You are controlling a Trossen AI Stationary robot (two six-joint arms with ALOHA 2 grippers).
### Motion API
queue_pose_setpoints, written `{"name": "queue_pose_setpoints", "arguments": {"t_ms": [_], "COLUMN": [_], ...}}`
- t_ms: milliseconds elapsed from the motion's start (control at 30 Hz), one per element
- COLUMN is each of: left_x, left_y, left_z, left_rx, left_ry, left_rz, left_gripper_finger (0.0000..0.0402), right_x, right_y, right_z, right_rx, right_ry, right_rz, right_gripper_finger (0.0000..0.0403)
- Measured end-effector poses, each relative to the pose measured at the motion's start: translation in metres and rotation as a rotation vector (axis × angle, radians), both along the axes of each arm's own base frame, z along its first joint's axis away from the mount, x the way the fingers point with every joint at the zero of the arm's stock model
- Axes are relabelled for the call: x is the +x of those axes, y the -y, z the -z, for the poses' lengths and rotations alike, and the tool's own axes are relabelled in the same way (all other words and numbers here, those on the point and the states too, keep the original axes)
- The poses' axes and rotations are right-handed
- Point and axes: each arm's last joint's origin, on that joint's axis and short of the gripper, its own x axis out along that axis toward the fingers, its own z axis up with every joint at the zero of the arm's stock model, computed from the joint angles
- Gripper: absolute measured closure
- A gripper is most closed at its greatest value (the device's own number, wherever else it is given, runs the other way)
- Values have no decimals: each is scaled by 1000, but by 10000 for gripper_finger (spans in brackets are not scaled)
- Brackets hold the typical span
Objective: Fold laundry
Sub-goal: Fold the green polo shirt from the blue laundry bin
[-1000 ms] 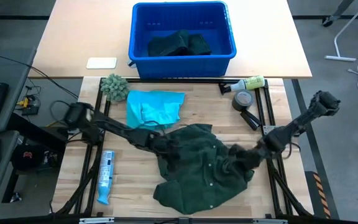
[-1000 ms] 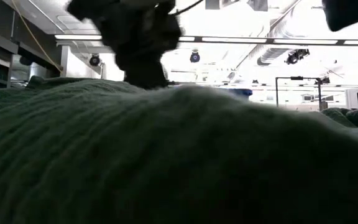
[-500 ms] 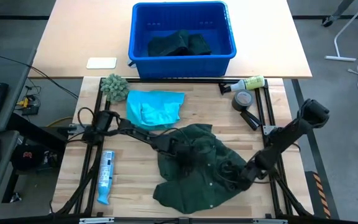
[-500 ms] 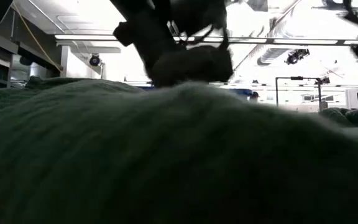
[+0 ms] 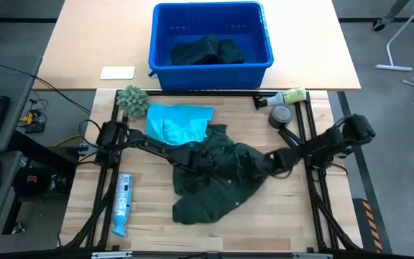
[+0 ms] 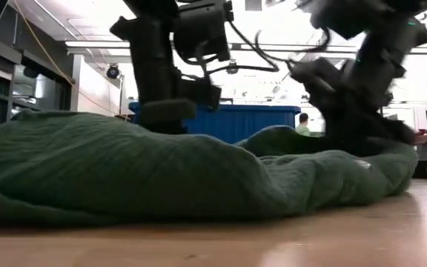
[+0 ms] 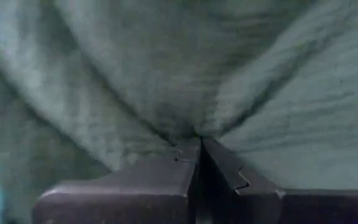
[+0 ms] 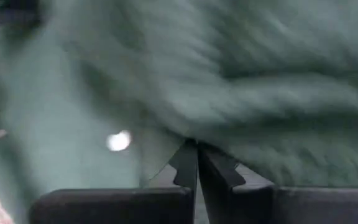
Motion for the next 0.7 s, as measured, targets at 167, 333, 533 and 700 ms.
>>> {"name": "queue_pose_setpoints", "arguments": {"t_ms": [167,333,533,700], "left_x": [-10,-31,-73,-123], "left_y": [-11,-12,33,91], "left_z": [-54,-90,-80,-61], "left_rx": [117,100,-160,-342], "left_ry": [157,198,96,55], "left_rz": [-59,-56,-110,-246], "left_gripper_finger": [402,402,402,402], "right_x": [-10,-36,-60,-68], "right_y": [15,20,13,6], "right_z": [-34,-59,-80,-82], "right_rx": [-55,-88,-75,-74], "right_ry": [108,111,152,136], "right_rz": [-51,-68,-125,-167], "right_gripper_finger": [403,403,403,403]}}
